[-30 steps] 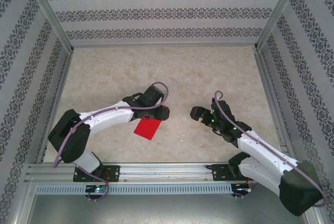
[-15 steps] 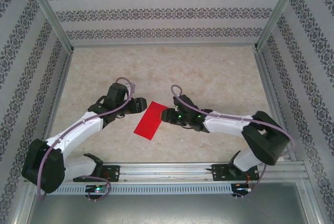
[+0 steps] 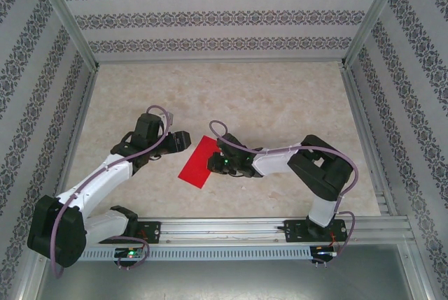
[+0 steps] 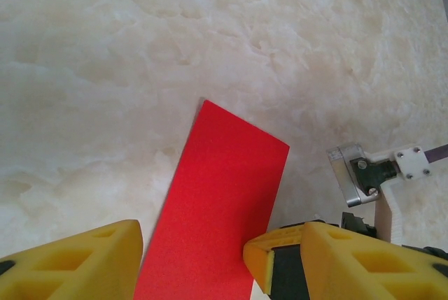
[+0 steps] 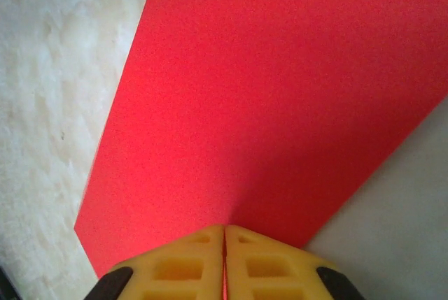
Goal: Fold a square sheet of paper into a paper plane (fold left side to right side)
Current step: Move the paper to the center of the table.
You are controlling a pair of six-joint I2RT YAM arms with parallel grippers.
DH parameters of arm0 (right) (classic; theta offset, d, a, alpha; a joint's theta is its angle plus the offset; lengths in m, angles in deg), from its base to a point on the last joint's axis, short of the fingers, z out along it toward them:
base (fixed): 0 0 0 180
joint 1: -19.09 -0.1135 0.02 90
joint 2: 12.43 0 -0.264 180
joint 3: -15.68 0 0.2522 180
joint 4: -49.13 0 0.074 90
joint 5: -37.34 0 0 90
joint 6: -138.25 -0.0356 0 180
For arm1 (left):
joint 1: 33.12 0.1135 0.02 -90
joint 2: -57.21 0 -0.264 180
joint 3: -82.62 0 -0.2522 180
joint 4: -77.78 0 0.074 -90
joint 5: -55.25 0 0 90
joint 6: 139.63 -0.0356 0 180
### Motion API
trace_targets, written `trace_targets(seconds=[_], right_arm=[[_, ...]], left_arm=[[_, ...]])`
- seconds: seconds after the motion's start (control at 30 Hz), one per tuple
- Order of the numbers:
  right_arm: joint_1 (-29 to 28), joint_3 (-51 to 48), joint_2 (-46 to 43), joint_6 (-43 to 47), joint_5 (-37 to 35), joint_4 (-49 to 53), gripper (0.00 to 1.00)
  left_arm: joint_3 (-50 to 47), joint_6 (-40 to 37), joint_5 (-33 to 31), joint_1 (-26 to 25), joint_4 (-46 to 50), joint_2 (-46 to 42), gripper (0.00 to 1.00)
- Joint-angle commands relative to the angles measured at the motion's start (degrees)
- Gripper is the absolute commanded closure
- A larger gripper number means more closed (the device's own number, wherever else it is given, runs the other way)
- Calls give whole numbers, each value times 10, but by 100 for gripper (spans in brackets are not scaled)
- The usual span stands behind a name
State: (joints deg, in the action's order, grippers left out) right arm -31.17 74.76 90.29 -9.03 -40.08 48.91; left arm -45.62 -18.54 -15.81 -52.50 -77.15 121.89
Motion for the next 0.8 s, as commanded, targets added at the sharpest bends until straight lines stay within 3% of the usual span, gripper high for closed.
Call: trace_targets(seconds=[0.0, 0.13, 0.47, 0.77], right_arm=[[2, 9, 5, 9, 4, 18, 95], [10, 8, 2, 38, 10, 64, 100], [51, 5, -44, 181, 29, 196, 100], [60, 5, -47, 234, 71, 202, 100]], left_arm=[[2, -26, 8, 9, 4, 3, 39], [-2, -31, 34, 9, 7, 15, 39], [-22, -7, 159, 8, -14, 83, 48], [-12, 18, 230, -11, -52, 182, 59]])
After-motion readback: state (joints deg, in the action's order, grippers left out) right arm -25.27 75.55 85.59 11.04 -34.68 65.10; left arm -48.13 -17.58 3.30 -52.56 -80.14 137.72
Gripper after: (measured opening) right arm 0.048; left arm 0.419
